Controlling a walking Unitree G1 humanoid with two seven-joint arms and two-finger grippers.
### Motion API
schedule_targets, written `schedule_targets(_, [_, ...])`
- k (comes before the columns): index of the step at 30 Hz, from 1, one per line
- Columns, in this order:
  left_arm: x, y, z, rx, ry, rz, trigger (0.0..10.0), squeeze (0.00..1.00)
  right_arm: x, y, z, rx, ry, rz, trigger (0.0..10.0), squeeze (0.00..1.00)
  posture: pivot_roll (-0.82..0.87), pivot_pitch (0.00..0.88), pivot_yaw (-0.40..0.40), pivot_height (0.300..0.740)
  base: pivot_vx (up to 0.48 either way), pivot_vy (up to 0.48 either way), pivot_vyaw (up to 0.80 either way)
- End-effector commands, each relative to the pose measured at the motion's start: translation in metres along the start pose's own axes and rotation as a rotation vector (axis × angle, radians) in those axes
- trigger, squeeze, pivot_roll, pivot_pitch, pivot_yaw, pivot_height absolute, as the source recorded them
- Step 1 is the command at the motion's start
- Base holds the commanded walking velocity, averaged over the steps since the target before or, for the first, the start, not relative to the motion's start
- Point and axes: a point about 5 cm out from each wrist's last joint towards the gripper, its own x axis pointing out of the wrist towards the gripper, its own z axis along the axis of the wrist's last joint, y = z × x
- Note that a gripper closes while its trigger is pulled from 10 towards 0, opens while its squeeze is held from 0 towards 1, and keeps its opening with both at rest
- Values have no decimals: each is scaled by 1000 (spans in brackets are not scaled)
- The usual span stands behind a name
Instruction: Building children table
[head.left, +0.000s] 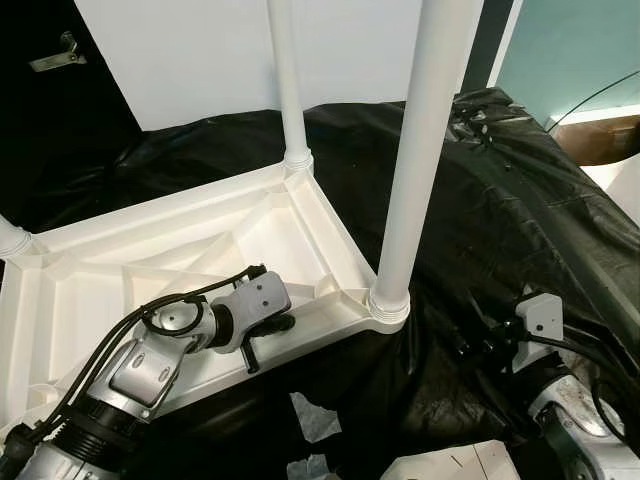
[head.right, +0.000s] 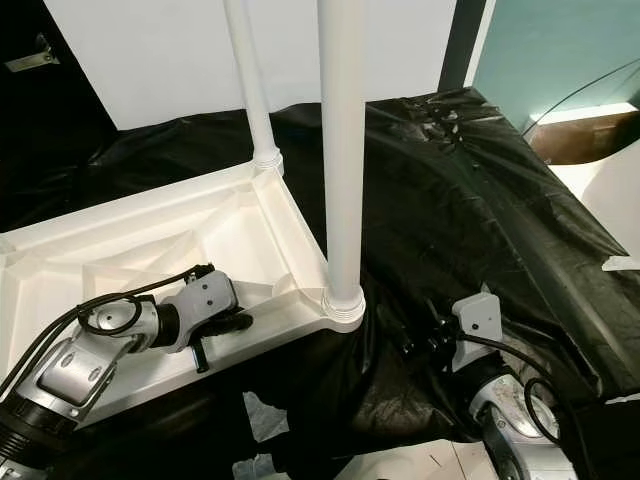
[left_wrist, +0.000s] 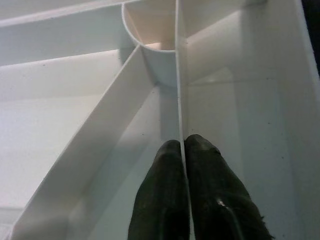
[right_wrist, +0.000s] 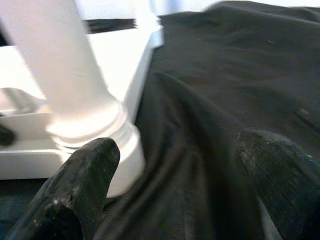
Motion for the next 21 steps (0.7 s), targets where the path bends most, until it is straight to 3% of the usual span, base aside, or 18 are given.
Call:
schedule_targets(1, [1,3,-5,-65,-10,108,10000,1000,1,4,0,7,9,39,10000,0,13,104,32,740,0,0,0])
schedule_targets(7, [0,3,-2,-68,-37,116,10000,1000,7,7,3,13,7,80,10000,0,22,98,31,740,0,0,0])
schedule_targets(8, [0,2,1,-67,-55,110,10000,773,10,7,4,5,5,109,10000,0,28,97,30,740,0,0,0])
schedule_targets(9, [0,2,1,-67,-55,110,10000,773,10,7,4,5,5,109,10000,0,28,97,30,740,0,0,0])
schedule_targets(10, [0,1,4,-76,-84,110,10000,0,14,7,5,-4,4,142,10000,0,34,93,28,740,0,0,0])
schedule_targets(13, [0,0,7,-87,-108,109,10000,0,18,6,7,-13,2,169,10000,0,35,92,29,740,0,0,0])
schedule_targets(15, [-6,3,12,-75,-143,147,10000,0,30,3,9,-22,1,224,10000,0,50,85,25,740,0,0,0])
schedule_targets(18, [-6,3,12,-75,-143,147,10000,0,30,3,9,-22,1,224,10000,0,50,85,25,740,0,0,0])
schedule_targets(19, [-14,5,16,-80,-168,192,10000,0,39,5,10,-23,5,274,10000,0,65,81,17,740,0,0,0])
schedule_targets(21, [-14,5,16,-80,-168,192,10000,0,39,5,10,-23,5,274,10000,0,65,81,17,740,0,0,0])
